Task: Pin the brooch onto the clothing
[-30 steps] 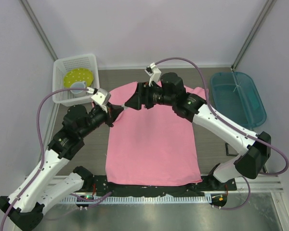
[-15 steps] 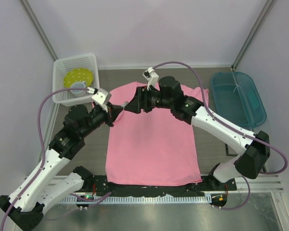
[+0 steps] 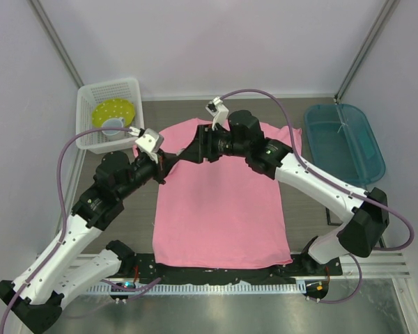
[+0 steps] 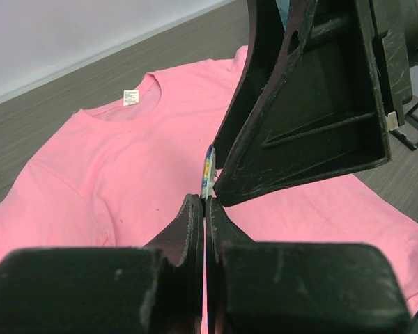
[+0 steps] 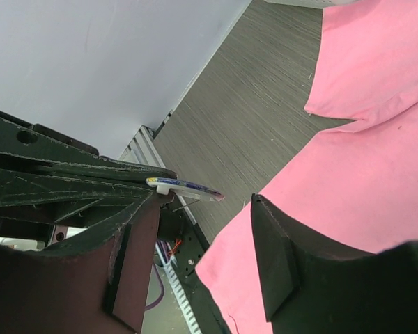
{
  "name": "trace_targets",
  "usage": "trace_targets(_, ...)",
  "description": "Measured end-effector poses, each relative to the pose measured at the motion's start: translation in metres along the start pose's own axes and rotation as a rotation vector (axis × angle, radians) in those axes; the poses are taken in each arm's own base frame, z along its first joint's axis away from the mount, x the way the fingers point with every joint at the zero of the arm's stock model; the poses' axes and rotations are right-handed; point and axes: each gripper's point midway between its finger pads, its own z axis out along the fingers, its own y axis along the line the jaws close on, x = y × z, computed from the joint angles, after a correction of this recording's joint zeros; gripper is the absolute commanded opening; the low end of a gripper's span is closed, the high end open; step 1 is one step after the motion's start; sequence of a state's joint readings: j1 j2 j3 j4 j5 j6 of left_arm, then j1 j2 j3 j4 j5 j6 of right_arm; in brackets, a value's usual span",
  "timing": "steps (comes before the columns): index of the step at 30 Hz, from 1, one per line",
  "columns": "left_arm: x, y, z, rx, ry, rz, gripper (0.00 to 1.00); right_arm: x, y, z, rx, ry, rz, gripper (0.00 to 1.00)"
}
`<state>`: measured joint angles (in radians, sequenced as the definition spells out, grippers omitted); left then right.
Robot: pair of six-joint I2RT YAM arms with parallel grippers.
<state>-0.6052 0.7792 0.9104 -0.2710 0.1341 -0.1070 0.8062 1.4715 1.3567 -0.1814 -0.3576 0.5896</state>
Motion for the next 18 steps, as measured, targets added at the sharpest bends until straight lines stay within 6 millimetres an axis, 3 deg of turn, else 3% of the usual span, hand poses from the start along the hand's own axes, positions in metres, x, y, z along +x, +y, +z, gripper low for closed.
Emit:
trace_targets(7,0.0037,0.0009,-0.0005,-0.004,0.015,0.006,0.0,0.0015,0.0005,0.002,-0.005,0.005,0.007,0.39)
trace_targets(18,0.0045,0.0006,-0.0009,-0.005,0.018,0.0,0.0,0.0048,-0.0011,0.0009,-0.012,0.017,-0.048,0.26)
